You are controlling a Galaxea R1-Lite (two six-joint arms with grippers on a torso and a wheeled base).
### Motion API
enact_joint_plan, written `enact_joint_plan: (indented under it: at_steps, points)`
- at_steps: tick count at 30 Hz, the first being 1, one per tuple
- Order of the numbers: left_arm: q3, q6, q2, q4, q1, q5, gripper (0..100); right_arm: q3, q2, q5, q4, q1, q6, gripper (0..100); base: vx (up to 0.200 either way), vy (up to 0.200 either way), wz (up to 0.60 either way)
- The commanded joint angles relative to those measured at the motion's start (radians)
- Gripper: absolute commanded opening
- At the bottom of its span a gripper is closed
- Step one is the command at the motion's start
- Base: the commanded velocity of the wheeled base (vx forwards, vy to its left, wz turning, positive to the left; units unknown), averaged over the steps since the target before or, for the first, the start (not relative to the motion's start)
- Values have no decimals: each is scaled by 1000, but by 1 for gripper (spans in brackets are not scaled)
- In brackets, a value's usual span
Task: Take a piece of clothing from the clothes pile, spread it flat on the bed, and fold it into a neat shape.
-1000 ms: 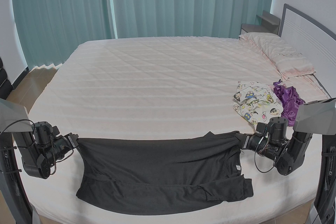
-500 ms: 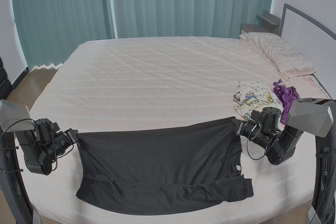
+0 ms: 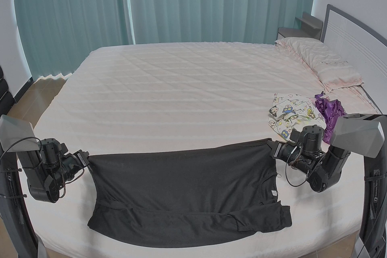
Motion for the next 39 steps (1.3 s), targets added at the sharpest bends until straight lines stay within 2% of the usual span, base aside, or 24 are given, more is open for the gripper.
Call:
enact_joint_plan:
  at_steps: [1,9,19,22,27,32,33,35,36,39]
  points:
    - [29,5,-16,-2,12,-2,0,52,-31,14,-5,-7,3,0,0,0,0]
    - [82,9,-21,-20,18,-10,0,181,-86,60,-16,-16,1,0,0,0,0]
    - [193,101,7,-31,20,-14,0,354,-86,109,-42,-15,-37,0,0,0,0]
    - [211,114,13,-31,18,-14,0,374,-83,112,-42,-15,-48,0,0,0,0]
    - [263,212,102,-33,15,-14,0,416,-25,112,-43,-10,-85,0,0,0,0]
    - [291,215,122,-57,14,-14,0,451,0,112,-56,-4,-97,0,0,0,0]
    - [300,215,123,-59,14,-14,100,451,11,111,-57,-4,-97,0,0,0,0]
    - [306,215,123,-59,14,-14,100,454,17,109,-59,-2,-97,0,0,0,0]
    - [309,213,122,-59,14,-14,100,455,18,111,-63,-2,-97,100,0,0,0]
    - [322,210,116,-60,15,-16,100,469,12,111,-80,-4,-94,100,0,0,0]
